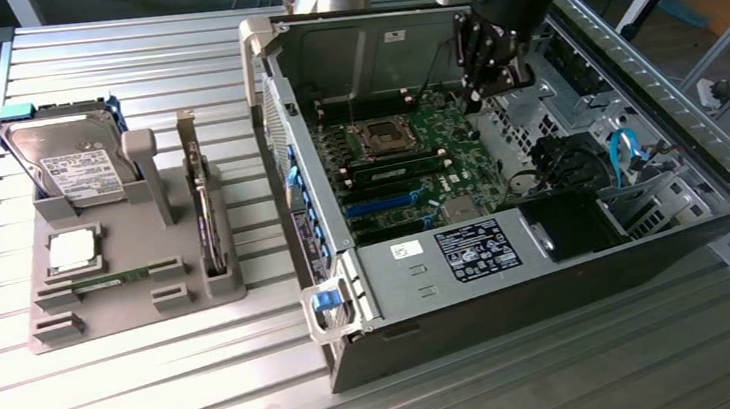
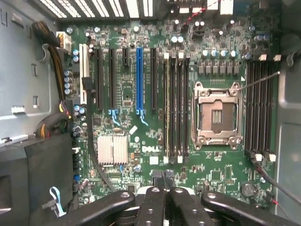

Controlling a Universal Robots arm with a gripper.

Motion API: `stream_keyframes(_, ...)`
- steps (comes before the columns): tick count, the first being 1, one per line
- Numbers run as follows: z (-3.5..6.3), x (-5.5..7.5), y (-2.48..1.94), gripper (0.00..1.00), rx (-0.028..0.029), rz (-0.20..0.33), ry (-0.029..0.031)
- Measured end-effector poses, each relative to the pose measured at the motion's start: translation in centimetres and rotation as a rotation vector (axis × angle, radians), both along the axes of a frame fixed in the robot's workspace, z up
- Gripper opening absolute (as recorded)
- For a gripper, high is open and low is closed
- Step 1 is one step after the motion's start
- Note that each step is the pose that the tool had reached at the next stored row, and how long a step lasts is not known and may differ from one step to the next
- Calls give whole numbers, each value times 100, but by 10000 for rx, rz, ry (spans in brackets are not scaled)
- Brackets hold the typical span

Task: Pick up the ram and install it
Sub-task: 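Press down the ram until it locks into place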

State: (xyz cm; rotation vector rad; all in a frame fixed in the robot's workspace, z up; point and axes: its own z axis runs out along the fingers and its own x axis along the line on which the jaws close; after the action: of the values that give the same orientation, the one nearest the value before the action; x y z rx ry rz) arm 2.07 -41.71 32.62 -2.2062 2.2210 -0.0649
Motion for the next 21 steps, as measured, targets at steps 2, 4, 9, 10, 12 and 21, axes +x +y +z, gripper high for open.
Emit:
stream_keyframes(2,-1,4,0,11,-1,-1,-35)
stream_keyframes(4,-1,4,0,11,0,-1,-37)
stream_keyframes(9,-42,4,0,11,1,0,-39)
stream_keyframes(10,-65,4,0,11,1,0,-40)
stream_keyframes(12,-104,4,0,11,2,1,-40)
stream_keyframes(21,-296,4,0,11,9,0,-42)
